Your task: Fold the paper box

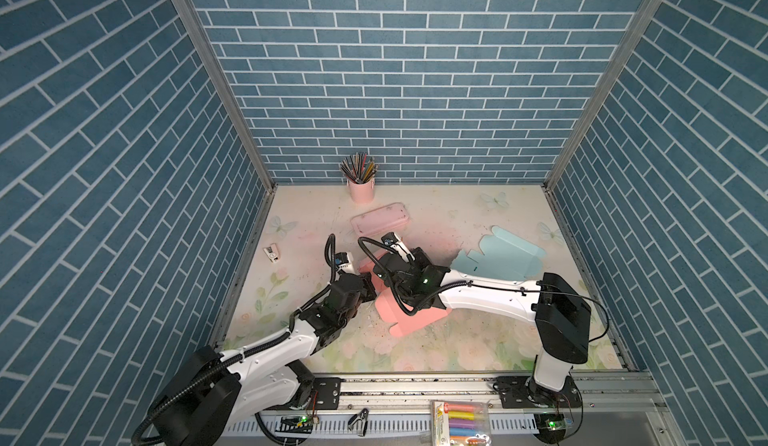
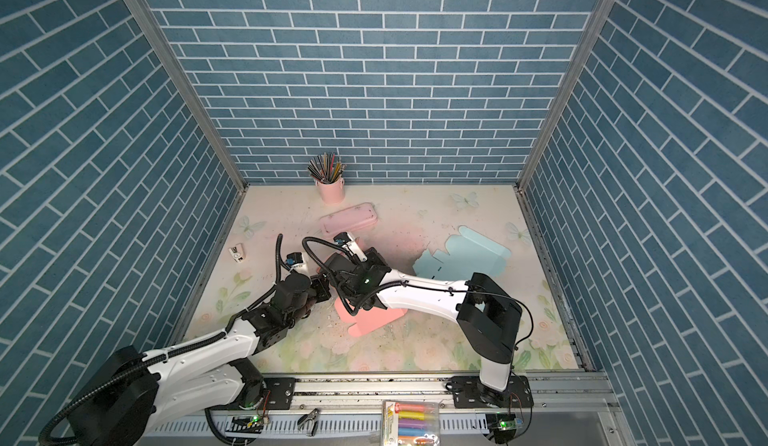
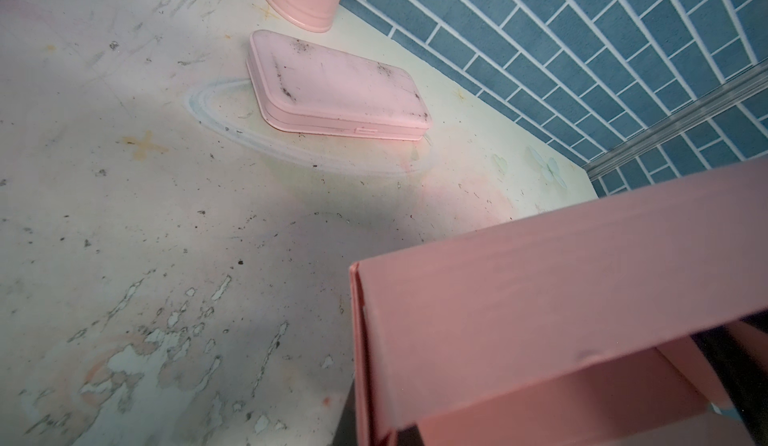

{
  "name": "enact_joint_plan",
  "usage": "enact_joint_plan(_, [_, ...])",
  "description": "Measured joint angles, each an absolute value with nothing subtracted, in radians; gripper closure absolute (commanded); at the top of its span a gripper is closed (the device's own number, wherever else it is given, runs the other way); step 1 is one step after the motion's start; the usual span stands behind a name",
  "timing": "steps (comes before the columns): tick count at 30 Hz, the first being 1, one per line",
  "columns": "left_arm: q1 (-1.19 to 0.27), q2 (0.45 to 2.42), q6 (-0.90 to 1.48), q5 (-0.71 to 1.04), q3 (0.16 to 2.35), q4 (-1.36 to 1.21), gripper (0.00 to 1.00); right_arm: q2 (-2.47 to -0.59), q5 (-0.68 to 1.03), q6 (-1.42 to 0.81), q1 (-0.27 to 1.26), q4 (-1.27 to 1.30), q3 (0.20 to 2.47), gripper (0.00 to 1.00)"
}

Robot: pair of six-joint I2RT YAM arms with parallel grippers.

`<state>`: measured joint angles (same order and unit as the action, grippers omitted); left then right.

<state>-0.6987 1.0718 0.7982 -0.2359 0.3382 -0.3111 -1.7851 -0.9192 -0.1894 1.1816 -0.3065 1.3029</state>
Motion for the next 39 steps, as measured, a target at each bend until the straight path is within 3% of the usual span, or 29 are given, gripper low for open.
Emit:
enact_joint_plan(15, [-0.704,1.071,0.795,-0.224,0.339,-0.332,0.95,-1.684,-0.832,-0.194,1.192,-0.238,1.238,0.71])
enact_joint_plan(23, [-0.71,1.053,0.744,-0.249,0.342,-0.305,0.95,-1.61,-0.77,-0.205,1.232,-0.241,1.194,0.46])
enact_joint_plan(31, [-0.714,1.056,0.552,-0.228,0.343,-0.342,0.95,-1.27,-0.46,-0.269,1.224,-0.244,1.119,0.33])
enact_joint_plan(35, [-0.727,1.076,0.451,-0.178,0.344,-0.393,0.95,-1.117,-0.263,-0.311,1.079,-0.152,1.009,0.32])
enact_joint_plan(39, [-0.759,1.092,0.37,-0.128,0.344,-0.439,0.95,-1.132,-0.09,-0.355,0.949,-0.058,0.918,0.32])
